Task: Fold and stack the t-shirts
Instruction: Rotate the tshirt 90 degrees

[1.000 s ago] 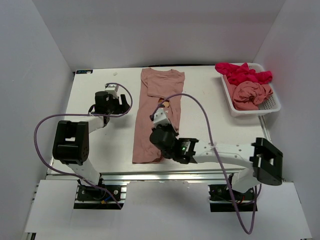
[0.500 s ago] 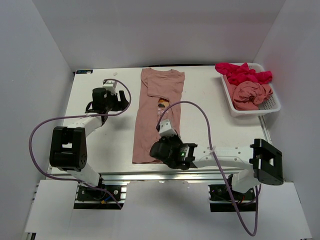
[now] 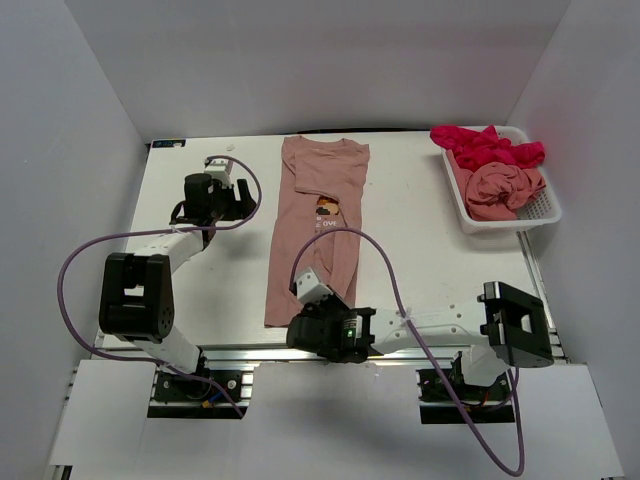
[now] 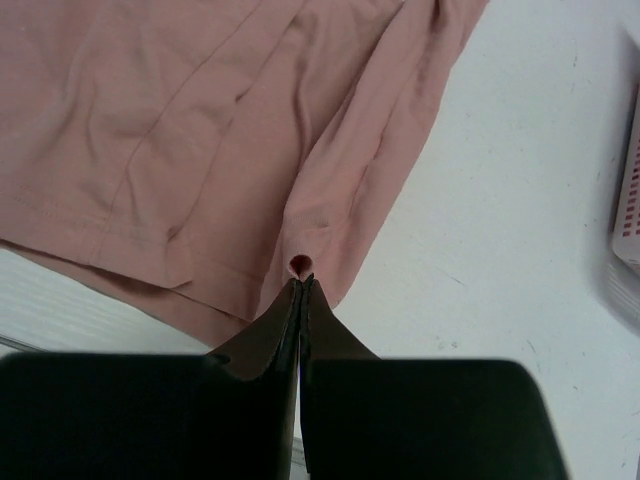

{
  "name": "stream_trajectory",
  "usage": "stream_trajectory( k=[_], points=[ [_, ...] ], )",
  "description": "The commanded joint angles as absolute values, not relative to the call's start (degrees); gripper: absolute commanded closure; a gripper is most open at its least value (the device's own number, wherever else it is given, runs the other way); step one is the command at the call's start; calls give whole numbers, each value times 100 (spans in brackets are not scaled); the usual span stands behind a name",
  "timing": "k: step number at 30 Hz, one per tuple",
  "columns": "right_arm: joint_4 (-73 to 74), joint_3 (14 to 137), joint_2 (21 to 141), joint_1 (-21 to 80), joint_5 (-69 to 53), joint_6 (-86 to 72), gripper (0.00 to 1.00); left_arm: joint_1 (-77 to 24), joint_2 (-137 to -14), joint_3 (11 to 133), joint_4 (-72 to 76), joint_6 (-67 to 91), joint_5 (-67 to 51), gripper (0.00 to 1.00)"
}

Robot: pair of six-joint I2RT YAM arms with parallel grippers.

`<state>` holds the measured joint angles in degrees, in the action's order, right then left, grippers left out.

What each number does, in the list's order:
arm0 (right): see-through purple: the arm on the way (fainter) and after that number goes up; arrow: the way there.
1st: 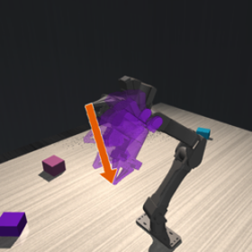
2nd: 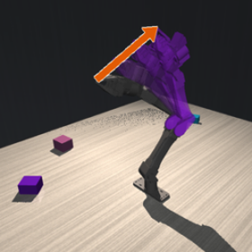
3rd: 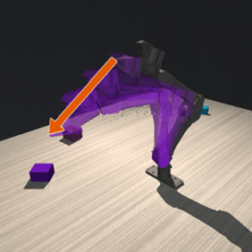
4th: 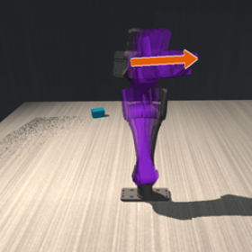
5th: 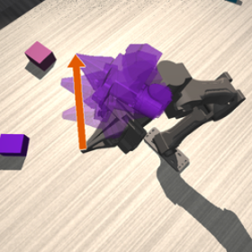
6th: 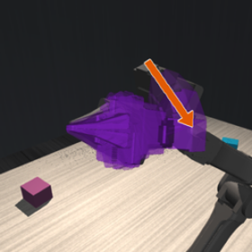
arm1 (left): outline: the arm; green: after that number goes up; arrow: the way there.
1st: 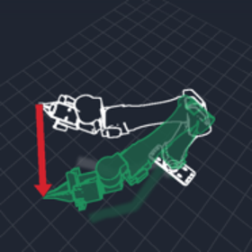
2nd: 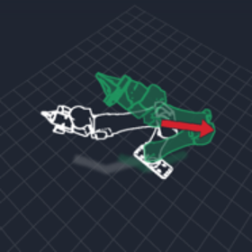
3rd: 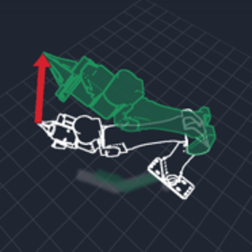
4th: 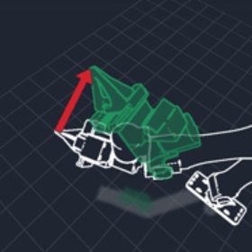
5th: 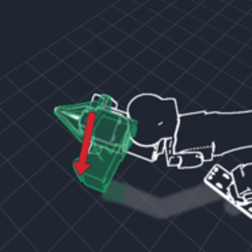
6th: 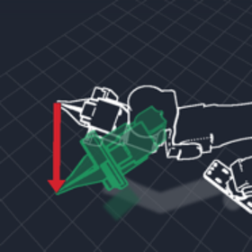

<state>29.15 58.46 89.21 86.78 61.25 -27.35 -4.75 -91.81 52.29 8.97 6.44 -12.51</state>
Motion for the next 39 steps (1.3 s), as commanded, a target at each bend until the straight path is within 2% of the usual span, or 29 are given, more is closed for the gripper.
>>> stream_trajectory(
  k=[1,15,25,26,27,28,30,35,39],
  points=[
    [2409,5986,9070,8745,5986,-2479,100,-492,-8956,5397,870,668,-1222,13],
    [1055,6135,9781,8807,4809,-1837,100,-492,-9000,5370,932,694,-1257,13],
    [966,6275,10309,8903,4474,-1968,100,-492,-9035,5440,870,668,-1266,13],
    [984,6275,10362,8903,4421,-1995,94,-492,-9026,5458,853,668,-1274,13],
    [1080,6284,10449,8912,4430,-2056,70,-492,-9018,5458,844,677,-1274,13],
    [1125,6302,10485,8938,4482,-2135,32,-492,-9000,5484,826,677,-1274,13],
    [1265,6328,10451,9026,4639,-2329,11,-492,-8965,5519,739,668,-1257,13],
    [1283,6328,9513,9114,5543,-2365,11,-501,-8623,5809,317,510,-1432,12],
    [1502,6249,8650,8782,6318,-2188,11,-554,-8245,6021,-517,62,-1722,11]
  ],
)
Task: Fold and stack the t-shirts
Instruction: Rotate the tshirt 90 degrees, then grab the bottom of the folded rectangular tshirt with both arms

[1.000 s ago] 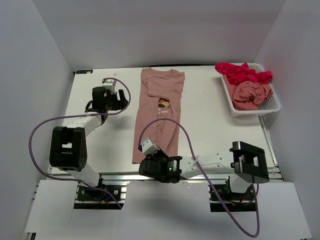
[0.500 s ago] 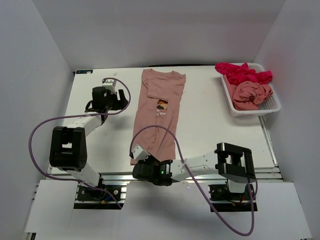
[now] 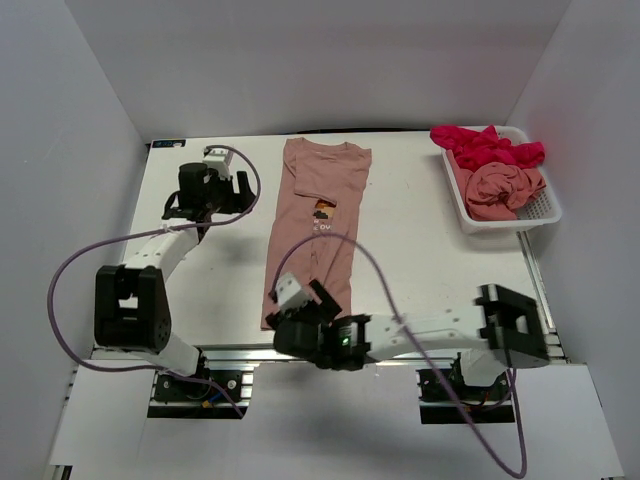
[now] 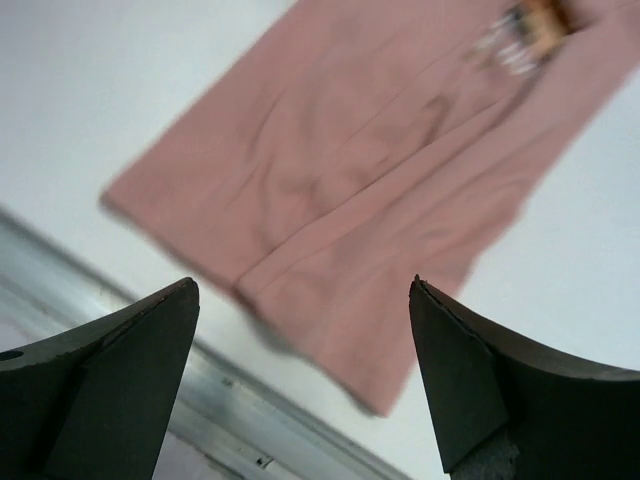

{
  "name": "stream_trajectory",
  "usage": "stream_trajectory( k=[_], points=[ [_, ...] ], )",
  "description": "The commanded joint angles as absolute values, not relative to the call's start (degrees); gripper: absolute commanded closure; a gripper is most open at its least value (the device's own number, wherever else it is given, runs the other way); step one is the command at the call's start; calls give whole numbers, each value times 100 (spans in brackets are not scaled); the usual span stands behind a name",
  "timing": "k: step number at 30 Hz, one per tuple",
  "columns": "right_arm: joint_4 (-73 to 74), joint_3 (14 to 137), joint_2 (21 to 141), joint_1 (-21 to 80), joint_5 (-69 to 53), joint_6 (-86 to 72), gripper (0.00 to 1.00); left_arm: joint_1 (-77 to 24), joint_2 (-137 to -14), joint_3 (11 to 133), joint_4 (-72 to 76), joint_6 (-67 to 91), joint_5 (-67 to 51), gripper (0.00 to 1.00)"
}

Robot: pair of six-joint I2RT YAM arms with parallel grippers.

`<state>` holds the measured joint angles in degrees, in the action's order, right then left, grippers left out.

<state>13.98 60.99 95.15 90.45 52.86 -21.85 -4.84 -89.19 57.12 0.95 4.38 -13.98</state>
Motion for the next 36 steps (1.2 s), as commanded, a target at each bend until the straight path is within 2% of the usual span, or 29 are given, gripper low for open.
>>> stream_trajectory(
  k=[1,5,8,12,18,22,29,36],
  points=[
    [1921,6214,8518,8702,6432,-2319,11,-562,-8140,5977,-823,1,-1766,11],
    [3054,5776,7641,8289,6680,-3267,11,-580,-7393,5197,-1493,-850,-1863,10],
    [3436,5101,7078,7614,6129,-3883,11,-589,-6979,4888,-2300,-1272,-1898,9],
    [2752,4414,6601,7357,5153,-3849,11,-589,-6996,4642,-3330,-1863,-2162,9],
    [2375,3920,6750,7277,4141,-4096,11,-624,-7084,4702,-3726,-2206,-2346,9],
    [1734,3718,6732,7242,3833,-3754,15,-685,-7338,4816,-3473,-1978,-2566,10],
    [1248,4042,7672,7163,3095,-3454,16,-1361,-8076,5106,-3489,-2039,-2558,10],
    [1169,4166,8086,7102,3006,-3349,16,-1802,-8551,5088,-3699,-2092,-2707,13]
  ],
)
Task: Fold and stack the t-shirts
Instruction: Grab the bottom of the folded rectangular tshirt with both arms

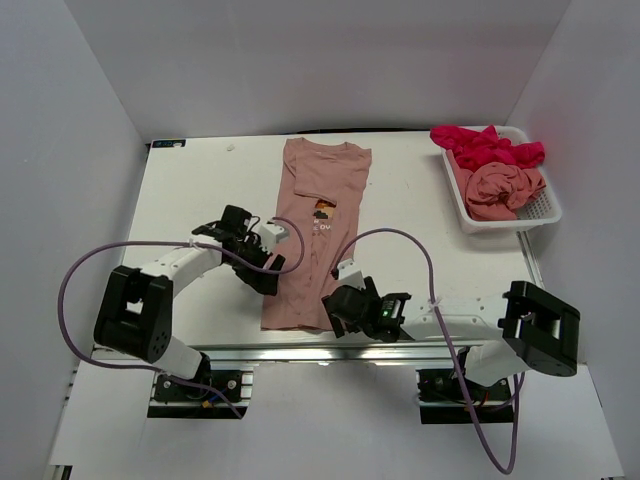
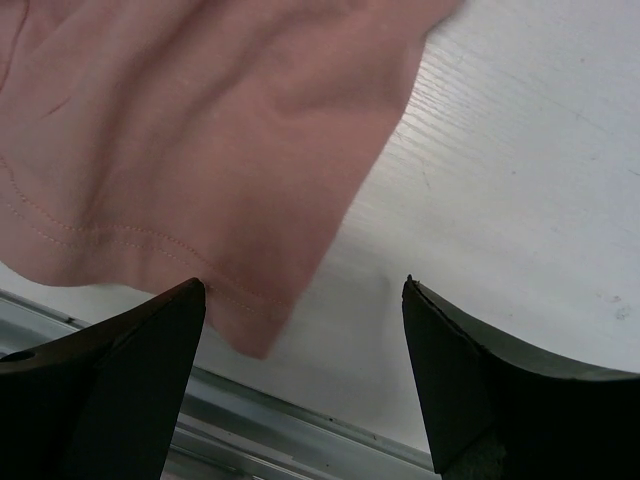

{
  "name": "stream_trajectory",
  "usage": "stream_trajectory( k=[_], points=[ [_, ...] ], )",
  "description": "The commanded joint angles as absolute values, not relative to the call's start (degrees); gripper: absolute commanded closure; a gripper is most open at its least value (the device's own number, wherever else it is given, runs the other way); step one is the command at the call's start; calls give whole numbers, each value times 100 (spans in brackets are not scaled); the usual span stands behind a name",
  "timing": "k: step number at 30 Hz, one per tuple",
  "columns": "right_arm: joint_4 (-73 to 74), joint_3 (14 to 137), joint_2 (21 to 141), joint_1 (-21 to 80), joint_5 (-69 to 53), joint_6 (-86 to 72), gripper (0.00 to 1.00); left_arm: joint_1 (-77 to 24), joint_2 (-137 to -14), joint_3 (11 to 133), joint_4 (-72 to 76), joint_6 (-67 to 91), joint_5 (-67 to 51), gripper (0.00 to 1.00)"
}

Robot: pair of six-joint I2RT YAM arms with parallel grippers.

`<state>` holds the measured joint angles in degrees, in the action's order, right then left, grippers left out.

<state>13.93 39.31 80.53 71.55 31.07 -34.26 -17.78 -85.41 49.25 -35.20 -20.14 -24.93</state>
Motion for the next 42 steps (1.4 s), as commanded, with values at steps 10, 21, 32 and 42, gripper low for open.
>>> stream_trajectory(
  k=[10,21,32,42],
  points=[
    [818,4139,8270,6566,2874,-3041,17,-1837,-9140,5536,-5324,-2513,-2821,12],
    [483,4254,8605,6249,2312,-3111,29,-1846,-9738,6099,-6301,-2927,-3602,16],
    [923,4262,7955,6267,2215,-3533,30,-1854,-9878,6118,-6338,-2892,-3579,16],
    [1090,4307,7743,6267,2171,-3506,29,-1855,-9853,5195,-4659,-1777,-2943,24]
  ],
)
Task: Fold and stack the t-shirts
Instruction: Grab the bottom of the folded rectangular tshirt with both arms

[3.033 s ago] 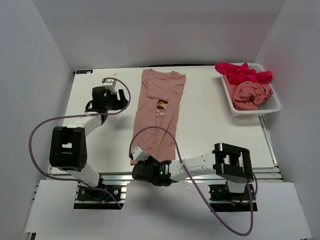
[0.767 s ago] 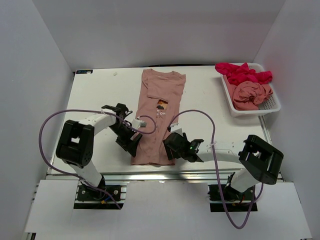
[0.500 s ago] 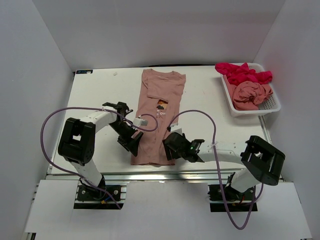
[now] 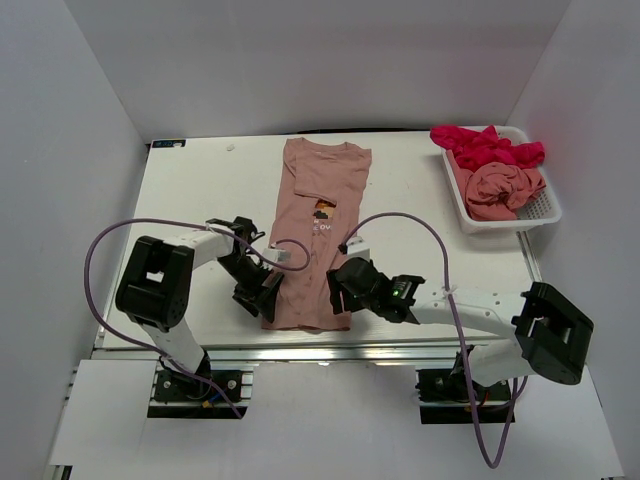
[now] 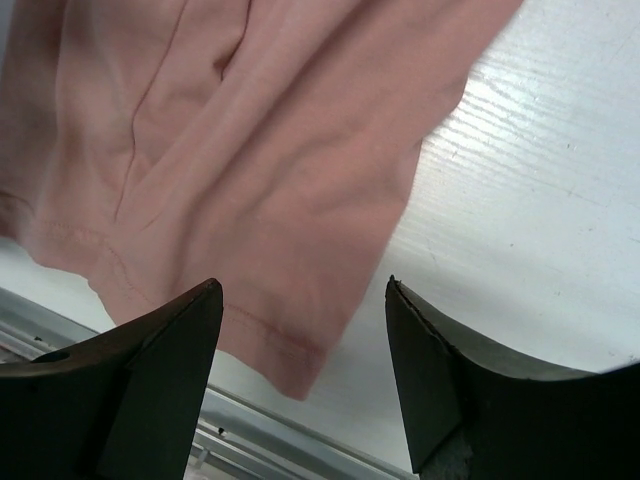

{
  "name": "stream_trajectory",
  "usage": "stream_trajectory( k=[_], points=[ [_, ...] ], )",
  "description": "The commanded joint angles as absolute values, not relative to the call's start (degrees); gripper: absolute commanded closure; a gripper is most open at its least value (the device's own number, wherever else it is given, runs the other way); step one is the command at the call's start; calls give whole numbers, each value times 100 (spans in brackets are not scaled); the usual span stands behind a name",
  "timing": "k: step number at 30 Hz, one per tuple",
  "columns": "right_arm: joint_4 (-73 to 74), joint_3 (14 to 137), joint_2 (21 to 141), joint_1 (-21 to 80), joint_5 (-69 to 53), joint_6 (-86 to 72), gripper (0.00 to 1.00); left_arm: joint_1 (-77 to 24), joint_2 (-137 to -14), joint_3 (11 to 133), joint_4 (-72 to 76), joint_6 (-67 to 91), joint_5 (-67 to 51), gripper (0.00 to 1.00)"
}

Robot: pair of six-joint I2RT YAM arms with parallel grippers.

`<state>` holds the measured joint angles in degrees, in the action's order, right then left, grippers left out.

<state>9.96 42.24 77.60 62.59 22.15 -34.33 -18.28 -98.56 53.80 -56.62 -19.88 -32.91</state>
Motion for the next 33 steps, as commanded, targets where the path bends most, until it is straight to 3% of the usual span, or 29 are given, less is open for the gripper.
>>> stream_trajectory(
  k=[1,18,21,24,27,28,30,33],
  points=[
    [1055,4263,7769,6258,2066,-3568,29,-1863,-9818,5160,-4580,-1706,-3014,25],
    [774,3770,8314,6662,1670,-4483,35,-1890,-10353,5203,-4702,-1846,-3252,30],
    [721,3806,8341,6662,1757,-4404,40,-1890,-10397,5221,-4720,-1854,-3261,33],
    [729,3823,8341,6662,1845,-4325,51,-1890,-10336,5212,-4720,-1872,-3287,38],
    [747,3806,8297,6662,1933,-4298,61,-1890,-10266,5221,-4746,-1907,-3278,56],
    [747,3797,8279,6662,1951,-4280,69,-1890,-10248,5229,-4772,-1916,-3252,76],
    [747,3788,8244,6662,2004,-4254,81,-1898,-10204,5264,-4807,-1960,-3191,99],
    [765,3753,8191,6662,2030,-4263,100,-1890,-10117,5273,-4860,-2013,-3155,100]
  ],
)
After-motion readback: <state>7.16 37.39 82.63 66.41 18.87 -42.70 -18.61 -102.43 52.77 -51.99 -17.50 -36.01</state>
